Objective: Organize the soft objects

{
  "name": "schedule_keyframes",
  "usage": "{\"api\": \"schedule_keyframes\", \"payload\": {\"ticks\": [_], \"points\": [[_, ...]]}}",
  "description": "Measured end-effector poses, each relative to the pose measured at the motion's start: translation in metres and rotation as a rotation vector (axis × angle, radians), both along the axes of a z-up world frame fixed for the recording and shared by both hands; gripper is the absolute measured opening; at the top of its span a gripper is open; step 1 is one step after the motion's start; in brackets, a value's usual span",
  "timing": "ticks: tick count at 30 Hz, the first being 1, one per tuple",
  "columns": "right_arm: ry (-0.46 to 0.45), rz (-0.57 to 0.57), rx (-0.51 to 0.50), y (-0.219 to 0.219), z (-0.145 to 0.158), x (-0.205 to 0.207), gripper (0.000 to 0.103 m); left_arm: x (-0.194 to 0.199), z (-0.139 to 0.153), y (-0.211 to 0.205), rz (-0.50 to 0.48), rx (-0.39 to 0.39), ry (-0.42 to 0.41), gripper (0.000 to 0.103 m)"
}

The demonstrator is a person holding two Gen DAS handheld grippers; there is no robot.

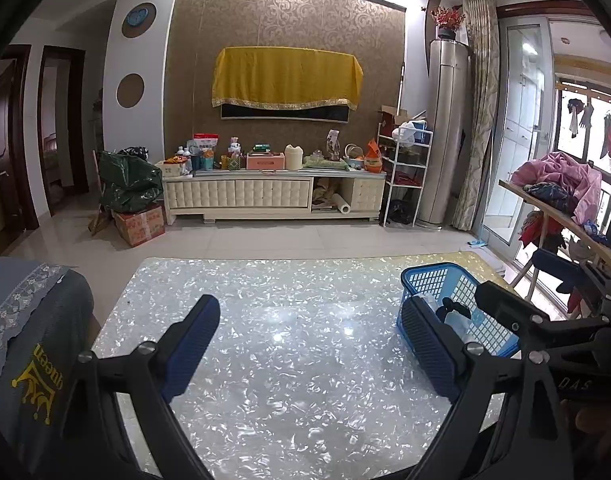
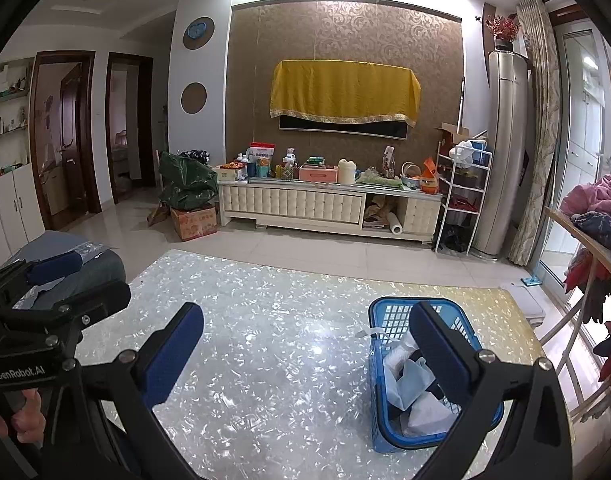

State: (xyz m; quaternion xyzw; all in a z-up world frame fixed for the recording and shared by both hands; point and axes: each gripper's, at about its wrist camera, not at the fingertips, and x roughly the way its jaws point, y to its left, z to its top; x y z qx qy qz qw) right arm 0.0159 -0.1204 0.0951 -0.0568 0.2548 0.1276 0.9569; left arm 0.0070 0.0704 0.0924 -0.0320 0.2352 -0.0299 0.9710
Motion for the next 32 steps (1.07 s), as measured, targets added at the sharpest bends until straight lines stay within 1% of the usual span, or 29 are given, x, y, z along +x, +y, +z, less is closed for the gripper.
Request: {"api": "schedule_keyframes", "payload": {"ticks": [8, 12, 23, 32], "points": [[0.001, -0.001, -0.002, 0.0011, 0.0012, -0.0015, 0.103, -0.0009, -0.0011, -0.0030, -0.003, 0.008, 0.012, 0.091], [0.003, -0.008, -0.002, 0.0004, 0.0016, -0.0017, 0.103, -0.0007, -0.0008, -0.0005, 0.005, -0.005, 0.020, 0.091], [0.008, -0.009, -0.004, -0.0006, 0.0026, -0.0006, 0.103, -0.0045, 0.0024, 0.0007, 0.019, -0.005, -0.012, 0.091], [0.016, -0.005, -0.007, -0.0007, 0.0025, 0.0004, 0.103, -0.0023, -0.0002, -0.0012, 0.014, -0.005, -0.003, 0.091]]}}
